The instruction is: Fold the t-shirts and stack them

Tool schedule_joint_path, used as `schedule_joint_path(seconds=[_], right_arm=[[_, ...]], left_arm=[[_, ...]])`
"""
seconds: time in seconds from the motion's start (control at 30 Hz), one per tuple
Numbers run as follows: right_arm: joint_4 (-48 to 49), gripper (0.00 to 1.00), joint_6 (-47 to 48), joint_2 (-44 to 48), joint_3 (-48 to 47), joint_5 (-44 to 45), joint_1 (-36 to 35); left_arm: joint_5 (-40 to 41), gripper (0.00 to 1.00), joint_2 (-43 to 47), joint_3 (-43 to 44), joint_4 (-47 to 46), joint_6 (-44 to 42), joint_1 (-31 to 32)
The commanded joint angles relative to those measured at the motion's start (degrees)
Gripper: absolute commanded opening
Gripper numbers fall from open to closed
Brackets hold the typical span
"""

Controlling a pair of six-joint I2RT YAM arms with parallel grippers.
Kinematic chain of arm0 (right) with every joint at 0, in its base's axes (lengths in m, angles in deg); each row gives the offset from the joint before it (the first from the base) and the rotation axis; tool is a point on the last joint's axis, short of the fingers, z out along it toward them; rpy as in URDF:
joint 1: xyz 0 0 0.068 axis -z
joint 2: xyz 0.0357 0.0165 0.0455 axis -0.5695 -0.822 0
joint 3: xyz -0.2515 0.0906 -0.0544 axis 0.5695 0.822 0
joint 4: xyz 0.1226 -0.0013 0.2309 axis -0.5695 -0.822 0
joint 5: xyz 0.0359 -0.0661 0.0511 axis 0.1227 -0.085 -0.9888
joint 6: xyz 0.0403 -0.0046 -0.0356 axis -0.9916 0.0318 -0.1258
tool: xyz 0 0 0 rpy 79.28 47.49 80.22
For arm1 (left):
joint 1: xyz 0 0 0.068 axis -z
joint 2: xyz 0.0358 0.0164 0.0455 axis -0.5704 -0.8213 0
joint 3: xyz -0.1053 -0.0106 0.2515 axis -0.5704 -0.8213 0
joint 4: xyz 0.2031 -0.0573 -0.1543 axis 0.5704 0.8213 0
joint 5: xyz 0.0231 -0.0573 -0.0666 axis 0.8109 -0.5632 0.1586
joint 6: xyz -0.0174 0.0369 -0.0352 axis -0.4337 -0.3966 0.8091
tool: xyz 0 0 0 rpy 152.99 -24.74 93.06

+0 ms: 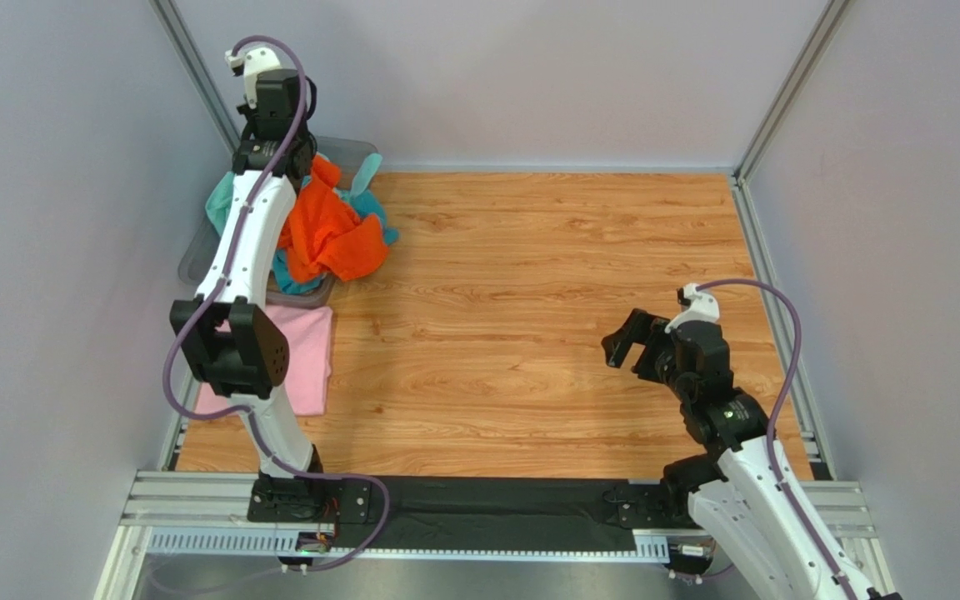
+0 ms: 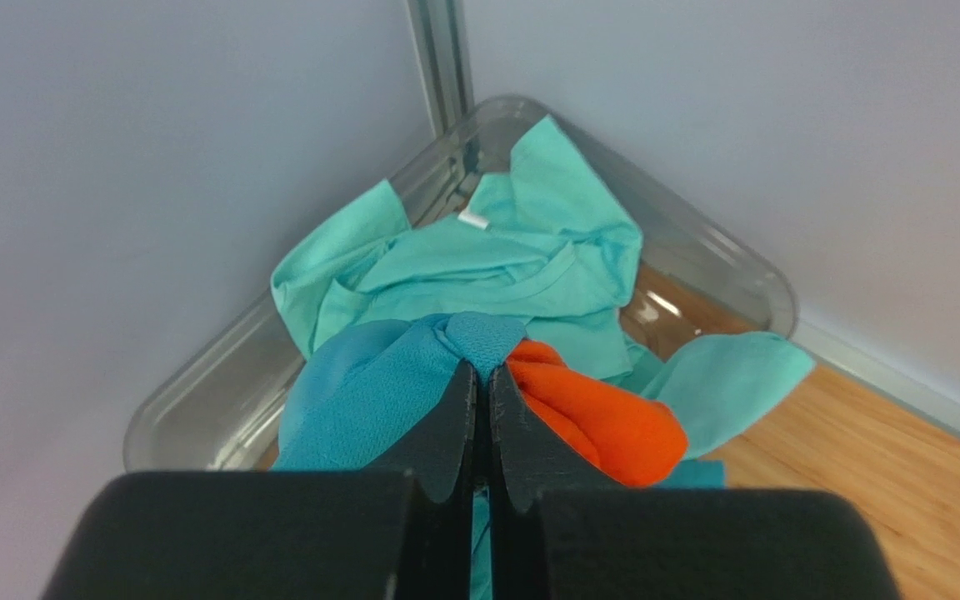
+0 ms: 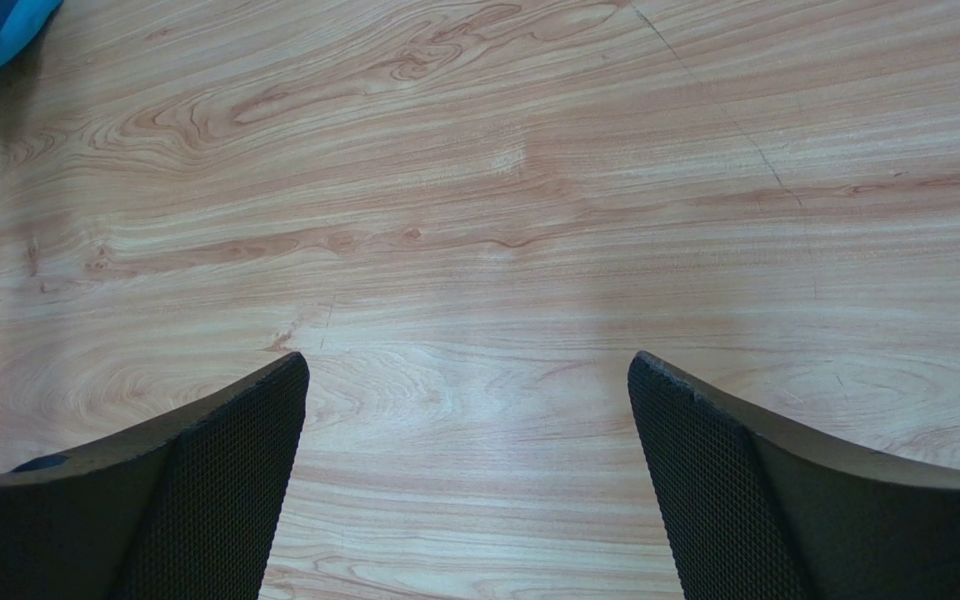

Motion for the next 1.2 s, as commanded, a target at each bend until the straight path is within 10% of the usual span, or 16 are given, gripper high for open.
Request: schedule_joint_path(seconds=[0.0, 0.17, 0.27, 0.3, 0.77, 1.17], right_arm=[[1.5, 1.0, 0.2, 0.3, -0.2, 1.1, 0.1], [1.9, 1.0, 0.5, -0.8, -0.2, 1.1, 0.1], [1.9, 1.0, 0.6, -1.8, -0.5, 0.7, 0.1], [1.8, 1.0, 0.7, -2.0, -0.6, 0.3, 0.1], [2.5, 1.0, 0.7, -0.5, 0.0, -4.2, 0.1], [2.1, 1.0, 0.7, 0.2, -0.1, -5.2, 0.1]], left_arm=[[-2.7, 0.0, -4.8, -0.9, 1.5, 7.0, -4.0], [-1.3, 0.11, -8.4, -1.8, 2.5, 8.1, -6.9], [-3.4, 0.88, -8.8, -1.3, 5.8, 10.4, -7.3], [-4.4, 0.99, -8.2, -1.5, 6.1, 10.6, -7.3], [-20.2, 1.0, 17.0, -25.3, 4.7, 16.2, -2.1], [-18.0, 0.96, 11.5, -30.4, 5.8, 17.7, -5.5]])
